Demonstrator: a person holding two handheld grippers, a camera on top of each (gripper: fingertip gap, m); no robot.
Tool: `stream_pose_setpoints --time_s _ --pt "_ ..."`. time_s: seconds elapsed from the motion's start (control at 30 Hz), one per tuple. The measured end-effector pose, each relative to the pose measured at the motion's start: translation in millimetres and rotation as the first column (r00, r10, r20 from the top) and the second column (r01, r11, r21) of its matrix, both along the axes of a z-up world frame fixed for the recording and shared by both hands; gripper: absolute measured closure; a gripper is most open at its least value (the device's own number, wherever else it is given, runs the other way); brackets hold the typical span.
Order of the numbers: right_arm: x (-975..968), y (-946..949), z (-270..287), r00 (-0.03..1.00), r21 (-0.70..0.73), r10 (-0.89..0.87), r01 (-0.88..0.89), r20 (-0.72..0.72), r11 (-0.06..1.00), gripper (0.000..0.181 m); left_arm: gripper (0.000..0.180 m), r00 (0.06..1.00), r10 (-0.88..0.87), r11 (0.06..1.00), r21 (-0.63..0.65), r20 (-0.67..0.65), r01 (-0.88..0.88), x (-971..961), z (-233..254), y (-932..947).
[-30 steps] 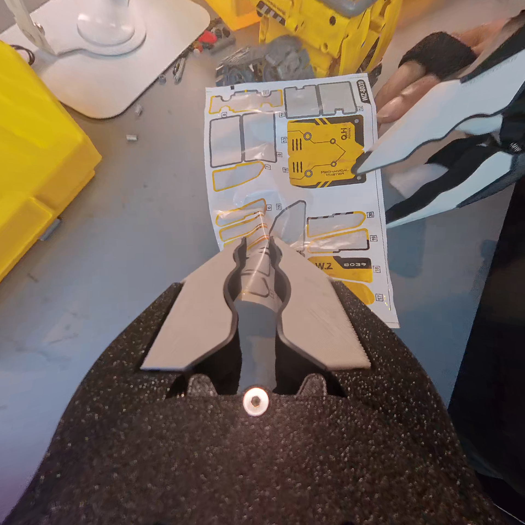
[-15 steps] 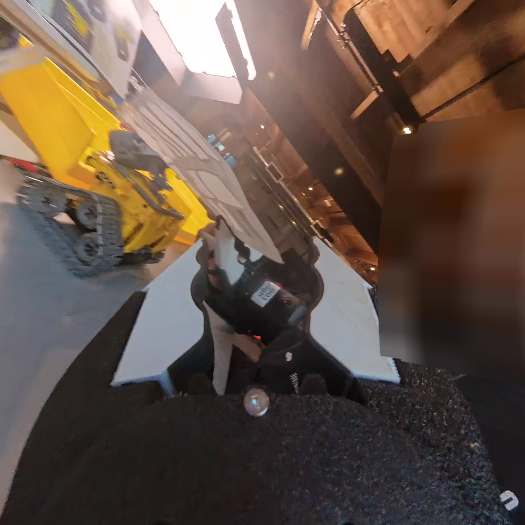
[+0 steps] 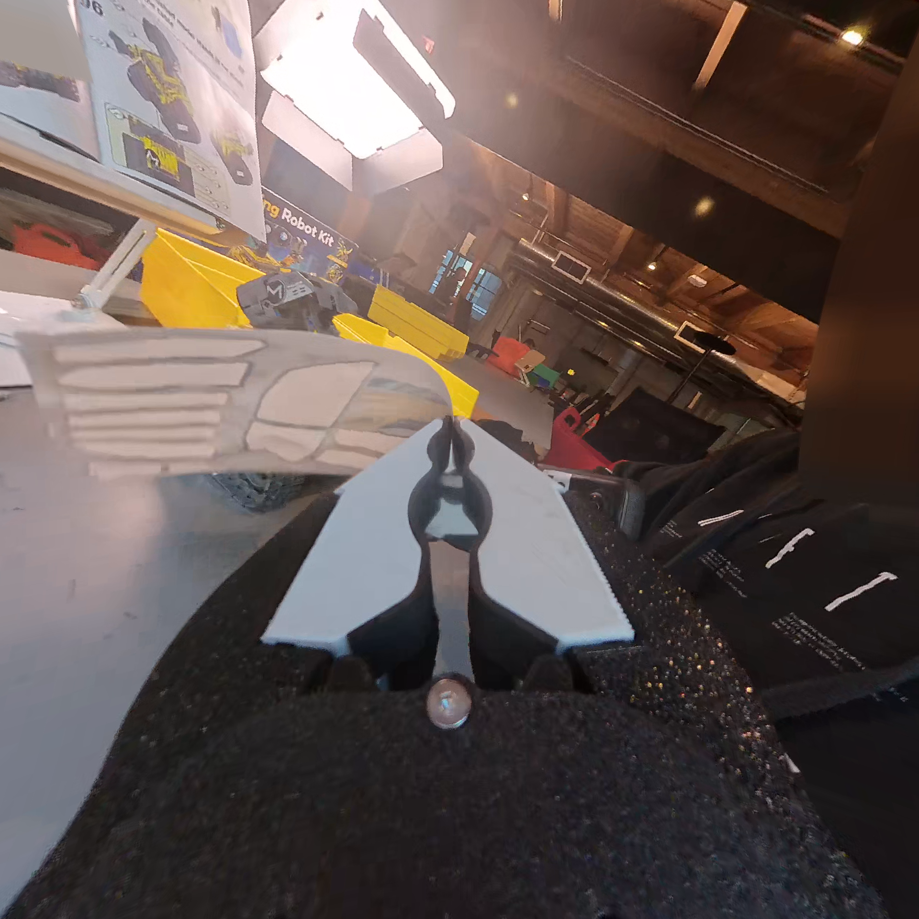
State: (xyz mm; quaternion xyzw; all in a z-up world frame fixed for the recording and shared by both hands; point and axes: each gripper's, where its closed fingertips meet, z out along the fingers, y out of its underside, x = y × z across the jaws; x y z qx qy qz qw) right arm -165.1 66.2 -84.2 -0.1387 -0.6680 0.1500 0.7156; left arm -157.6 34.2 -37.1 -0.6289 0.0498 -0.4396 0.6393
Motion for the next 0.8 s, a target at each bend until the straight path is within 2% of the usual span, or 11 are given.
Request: stream_pose_setpoints --time_s 0.1,0.17,0.23,0.3,0.37,0.5,0.63,0.8 --pt "1 -20 -28 0.967 -0.235 0.175 -0.13 0.185 0.963 0.161 0.18 0.996 0.053 0.997 0.059 -0.076 -0.049 -6 3 -4" --pt "11 -33 -34 0.903 -0.445 0.343 -0.205 0.257 0.872 0.159 0.18 0.986 0.085 0.995 0.061 -0.145 -0.076 -10 1 -4" --pt "21 -34 -16 0.858 -0.63 0.47 -0.249 0.21 0.736 0.152 0.18 0.973 0.083 0.996 0.054 -0.215 -0.073 -10 -3 -5" --pt "27 -23 13 0.849 -0.741 0.517 -0.279 0.107 0.611 0.147 0.18 0.963 0.065 0.997 0.057 -0.263 -0.052 -5 -5 -4" --pt "31 -10 37 0.86 -0.78 0.51 -0.299 0.03 0.55 0.147 0.18 0.958 0.026 0.997 0.077 -0.286 -0.004 4 -3 -4" --pt "37 -14 55 0.854 -0.758 0.521 -0.342 -0.003 0.555 0.147 0.18 0.94 -0.046 0.986 0.136 -0.338 0.098 27 0 -5" --pt "40 -37 46 0.809 -0.748 0.583 -0.339 0.079 0.571 0.147 0.18 0.928 -0.107 0.967 0.18 -0.358 0.181 41 -1 -6" --pt "42 -40 34 0.799 -0.755 0.588 -0.31 0.122 0.578 0.164 0.18 0.925 -0.132 0.961 0.185 -0.356 0.208 44 -9 -5"
